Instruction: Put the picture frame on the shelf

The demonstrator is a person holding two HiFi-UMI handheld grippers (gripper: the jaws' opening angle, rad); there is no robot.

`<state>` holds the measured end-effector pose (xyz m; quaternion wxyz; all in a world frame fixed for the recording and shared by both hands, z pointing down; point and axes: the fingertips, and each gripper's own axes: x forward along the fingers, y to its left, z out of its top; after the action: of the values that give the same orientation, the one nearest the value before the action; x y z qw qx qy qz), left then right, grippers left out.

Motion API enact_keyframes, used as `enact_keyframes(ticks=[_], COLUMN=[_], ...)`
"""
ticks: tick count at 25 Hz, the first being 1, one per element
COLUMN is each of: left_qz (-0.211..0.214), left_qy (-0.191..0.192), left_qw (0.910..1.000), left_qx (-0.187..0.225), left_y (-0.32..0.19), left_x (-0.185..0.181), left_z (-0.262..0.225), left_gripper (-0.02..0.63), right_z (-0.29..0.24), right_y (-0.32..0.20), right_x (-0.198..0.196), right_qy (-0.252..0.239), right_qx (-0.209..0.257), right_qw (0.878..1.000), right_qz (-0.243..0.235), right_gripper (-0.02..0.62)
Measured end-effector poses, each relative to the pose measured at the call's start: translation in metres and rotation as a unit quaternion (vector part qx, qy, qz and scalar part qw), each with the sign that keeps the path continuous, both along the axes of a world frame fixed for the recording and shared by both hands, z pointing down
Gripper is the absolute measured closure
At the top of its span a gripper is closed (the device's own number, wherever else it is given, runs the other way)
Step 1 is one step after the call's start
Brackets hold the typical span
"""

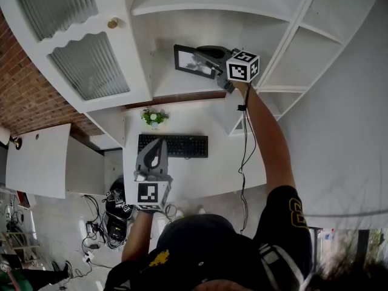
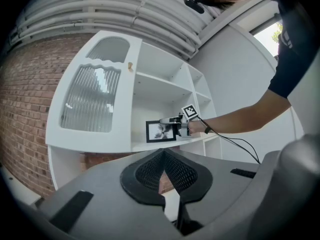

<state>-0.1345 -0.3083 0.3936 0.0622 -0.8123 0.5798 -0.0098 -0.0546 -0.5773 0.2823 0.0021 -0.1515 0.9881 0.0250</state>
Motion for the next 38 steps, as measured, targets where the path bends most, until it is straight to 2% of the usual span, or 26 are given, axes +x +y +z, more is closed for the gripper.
enact_keyframes(ticks=[10, 22, 38], left_qz=[0.000, -0.001, 0.000], left_qy=[0.001, 0.000, 0.001], left_qw=[1.0000, 1.0000, 1.0000], left_qx=[-0.002, 0.002, 0.003], left_y=[-0.001, 0.002, 0.006], left_x=[0.000, -0.001, 0.000], left_z=[0.002, 0.000, 0.000], left_gripper=[0.588, 0.588, 0.588], right_z=[0.002, 0.002, 0.003], right_y=[-0.007, -0.005, -0.004], right_x=[0.004, 0.005, 0.013], right_qy=[0.007, -0.020, -0.002], right_qx=[-0.002, -0.003, 0.005], right_qw=[1.000, 1.000, 1.000], right_qz=[0.007, 0.018, 0.026], right_gripper=[0.528, 0.528, 0.528])
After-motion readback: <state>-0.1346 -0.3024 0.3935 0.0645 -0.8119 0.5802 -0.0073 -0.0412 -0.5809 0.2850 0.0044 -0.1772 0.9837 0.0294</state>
